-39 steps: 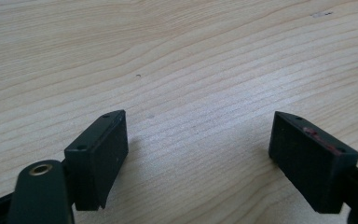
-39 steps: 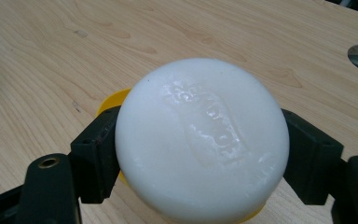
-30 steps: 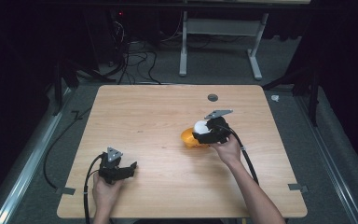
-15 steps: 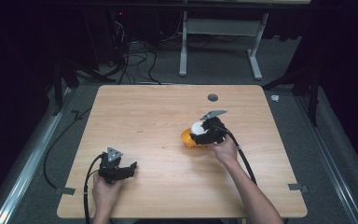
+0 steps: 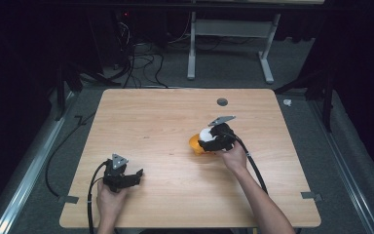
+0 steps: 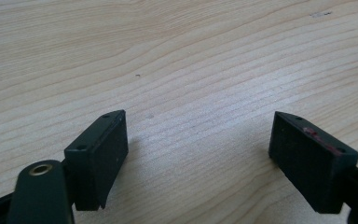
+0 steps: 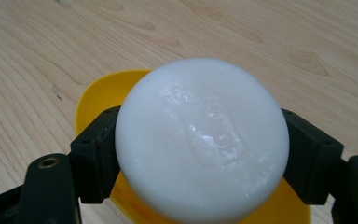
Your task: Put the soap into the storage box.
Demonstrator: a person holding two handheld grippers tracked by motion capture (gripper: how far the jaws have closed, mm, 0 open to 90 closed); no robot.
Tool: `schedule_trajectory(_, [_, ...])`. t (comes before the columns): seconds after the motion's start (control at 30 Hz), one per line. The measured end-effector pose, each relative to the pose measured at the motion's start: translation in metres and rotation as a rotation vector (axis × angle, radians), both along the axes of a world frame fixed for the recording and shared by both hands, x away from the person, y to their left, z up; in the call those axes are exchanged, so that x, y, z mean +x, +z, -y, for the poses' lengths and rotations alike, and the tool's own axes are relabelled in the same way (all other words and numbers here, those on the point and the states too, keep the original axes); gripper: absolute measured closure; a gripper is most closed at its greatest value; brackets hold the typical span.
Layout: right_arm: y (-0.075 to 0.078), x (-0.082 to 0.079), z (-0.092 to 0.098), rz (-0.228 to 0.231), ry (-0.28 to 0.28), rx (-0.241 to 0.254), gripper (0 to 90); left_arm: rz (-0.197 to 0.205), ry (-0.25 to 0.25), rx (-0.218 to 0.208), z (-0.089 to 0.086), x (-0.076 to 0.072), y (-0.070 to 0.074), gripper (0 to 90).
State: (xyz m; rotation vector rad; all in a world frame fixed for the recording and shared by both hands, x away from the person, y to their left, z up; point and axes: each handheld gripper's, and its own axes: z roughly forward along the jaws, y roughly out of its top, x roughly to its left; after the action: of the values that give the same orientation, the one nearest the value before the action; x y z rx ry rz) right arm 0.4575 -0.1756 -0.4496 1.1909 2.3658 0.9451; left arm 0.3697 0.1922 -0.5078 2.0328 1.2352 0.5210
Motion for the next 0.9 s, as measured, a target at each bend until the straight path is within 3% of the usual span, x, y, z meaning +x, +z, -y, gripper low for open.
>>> schedule_trajectory(0.9, [-0.0051,-0.004,-0.0065,-0.019,-0.001,-0.022,24.9,0.0,0.0,0.0,0.0,0.0,0.0,20.2])
